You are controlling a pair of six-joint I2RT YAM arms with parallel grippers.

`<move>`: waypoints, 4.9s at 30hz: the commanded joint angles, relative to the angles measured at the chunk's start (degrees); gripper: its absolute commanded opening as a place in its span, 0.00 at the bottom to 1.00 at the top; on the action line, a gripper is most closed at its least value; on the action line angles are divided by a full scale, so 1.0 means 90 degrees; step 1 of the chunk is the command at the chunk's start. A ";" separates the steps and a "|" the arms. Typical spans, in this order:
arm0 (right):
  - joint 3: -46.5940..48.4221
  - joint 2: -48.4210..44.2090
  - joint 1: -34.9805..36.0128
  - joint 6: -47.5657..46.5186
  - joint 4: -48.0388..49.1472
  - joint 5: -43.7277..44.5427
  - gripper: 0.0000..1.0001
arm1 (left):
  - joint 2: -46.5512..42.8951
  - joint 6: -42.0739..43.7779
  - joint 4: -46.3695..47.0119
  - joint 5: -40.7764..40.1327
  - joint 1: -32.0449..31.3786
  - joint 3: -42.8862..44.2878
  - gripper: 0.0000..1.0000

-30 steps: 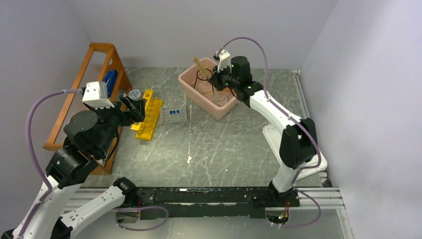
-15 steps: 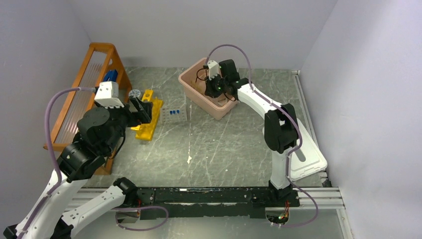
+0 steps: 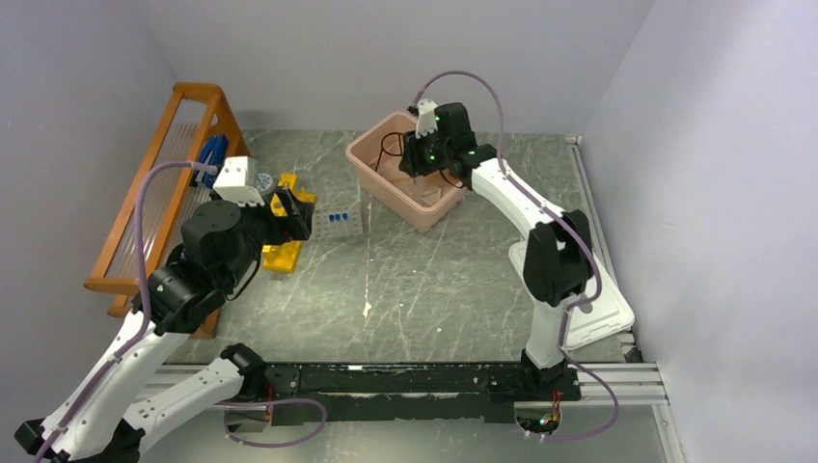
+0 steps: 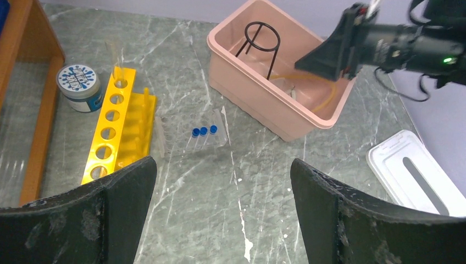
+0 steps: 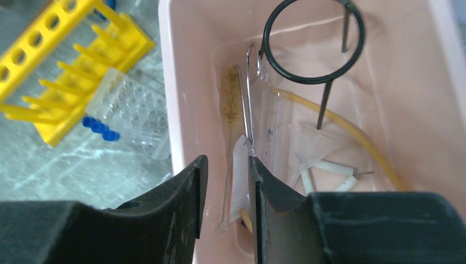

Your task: Organize the chemistry lab equipment

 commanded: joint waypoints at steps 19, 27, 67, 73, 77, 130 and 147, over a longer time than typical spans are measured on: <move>-0.0470 -0.1077 -0.0127 0.2057 -0.1212 0.4710 0.74 | 0.0184 -0.0324 0.0571 0.1136 0.0007 -0.0683 0.95; 0.0704 0.0254 -0.0527 0.1782 -0.1578 0.5292 0.78 | 0.0285 -0.0450 0.0582 0.1339 0.0007 -0.0853 0.94; -0.3607 -0.3297 -0.0401 0.3655 -0.1839 0.3612 0.66 | 0.0120 -0.0689 0.0981 0.2106 0.0007 -0.1414 0.92; -0.3645 -0.3782 -0.0164 0.3853 -0.2050 0.3352 0.66 | 0.0006 -0.0662 0.0901 0.2148 0.0008 -0.1449 0.92; -0.2969 -0.3865 -0.0160 0.3639 -0.2340 0.3698 0.67 | -0.0050 -0.0606 0.0829 0.2113 0.0007 -0.1454 0.92; -0.6941 -0.4552 -0.3790 0.5700 -0.0959 0.1684 0.80 | 0.0377 -0.0432 0.1707 0.2742 0.0007 -0.2460 0.91; -0.5915 -0.3501 -0.2518 0.3955 -0.1054 0.3052 0.63 | 0.0419 -0.0386 0.1667 0.2679 0.0007 -0.2430 0.91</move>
